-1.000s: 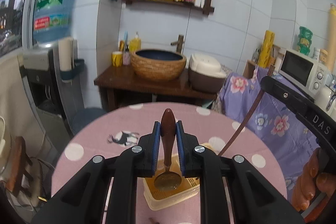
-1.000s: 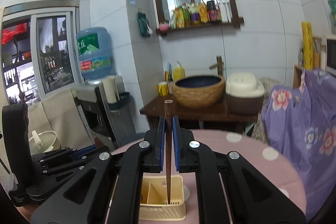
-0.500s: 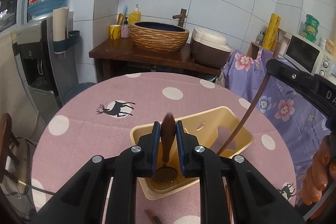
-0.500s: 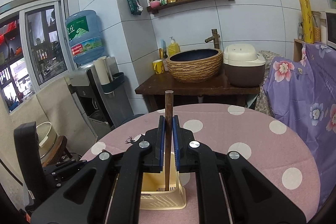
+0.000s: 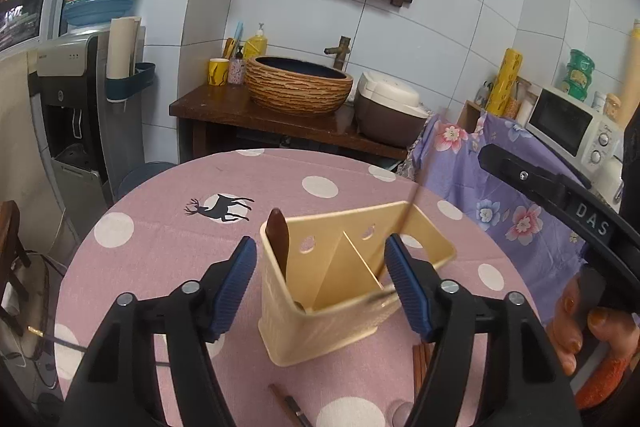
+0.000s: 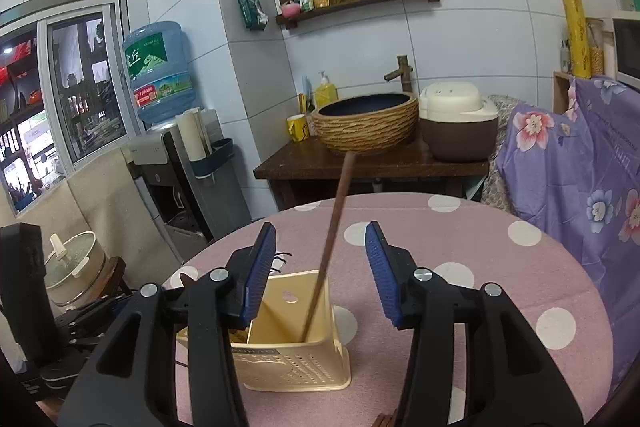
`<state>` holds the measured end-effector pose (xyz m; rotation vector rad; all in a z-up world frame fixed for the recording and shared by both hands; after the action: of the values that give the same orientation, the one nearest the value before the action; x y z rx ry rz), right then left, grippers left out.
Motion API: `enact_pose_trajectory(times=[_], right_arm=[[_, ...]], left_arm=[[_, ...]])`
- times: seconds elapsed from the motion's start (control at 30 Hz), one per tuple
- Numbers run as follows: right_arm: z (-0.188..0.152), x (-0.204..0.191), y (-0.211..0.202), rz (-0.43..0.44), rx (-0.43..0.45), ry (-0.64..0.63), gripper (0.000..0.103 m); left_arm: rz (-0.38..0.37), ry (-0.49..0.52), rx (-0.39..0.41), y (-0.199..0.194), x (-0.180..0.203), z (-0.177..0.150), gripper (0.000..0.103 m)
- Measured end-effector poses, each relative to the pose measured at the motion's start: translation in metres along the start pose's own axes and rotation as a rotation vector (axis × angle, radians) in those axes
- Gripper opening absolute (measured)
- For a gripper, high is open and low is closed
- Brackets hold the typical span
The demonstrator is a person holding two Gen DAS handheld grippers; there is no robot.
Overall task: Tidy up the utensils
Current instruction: 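Lower the chopstick into the holder with the right tool while the left tool drops the spoon in, then open both tools and withdraw them from the cream holder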
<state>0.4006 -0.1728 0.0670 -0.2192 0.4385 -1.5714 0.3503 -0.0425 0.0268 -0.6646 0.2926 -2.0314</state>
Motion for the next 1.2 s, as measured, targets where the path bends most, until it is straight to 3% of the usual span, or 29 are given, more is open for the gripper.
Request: enact_pose_trajectory(times=[0.17, 0.3, 0.5, 0.63, 0.87, 0.93, 1.03, 1.2], right_arm=[[-0.015, 0.004, -0.018, -0.009, 0.011, -0.015, 0.050], [-0.037, 0.006, -0.031, -0.003, -0.003, -0.052, 0.051], [-0.071, 0.013, -0.044, -0.005, -0.048, -0.077, 0.051], [-0.088, 0.015, -0.046, 0.011, -0.098, -0.061, 0.051], [-0.105, 0.014, -0.051, 0.021, -0.141, -0.069, 0.055], [-0.107, 0.014, -0.054, 0.026, -0.145, -0.069, 0.056], [-0.111, 0.016, -0.055, 0.024, -0.155, -0.073, 0.057], [-0.123, 0.021, -0.054, 0.034, -0.204, -0.062, 0.057]], left_arm=[[-0.001, -0.032, 0.027, -0.024, -0.007, -0.022, 0.071], [0.067, -0.045, 0.004, -0.034, -0.028, -0.051, 0.069], [0.173, -0.100, -0.110, -0.036, -0.085, -0.089, 0.047], [0.253, -0.110, -0.158, -0.024, -0.124, -0.091, 0.032], [0.326, -0.121, -0.277, 0.011, -0.168, -0.102, 0.022], [0.310, -0.156, -0.303, 0.014, -0.172, -0.110, 0.022], [0.321, -0.125, -0.318, 0.012, -0.169, -0.114, 0.018], [0.247, -0.088, -0.368, -0.002, -0.137, -0.135, 0.017]])
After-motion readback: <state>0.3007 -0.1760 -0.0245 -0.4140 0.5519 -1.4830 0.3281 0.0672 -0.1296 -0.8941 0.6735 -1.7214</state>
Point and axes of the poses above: each gripper's, at about its wrist camera, not at the fingertips, and y roughly the way its jaws point, x to its right, z to its top, the point moved 8 cm from there along y, roughly the way its jaws point, and after that the axes turned 12 degrees about -z, right-handed, at the moved point
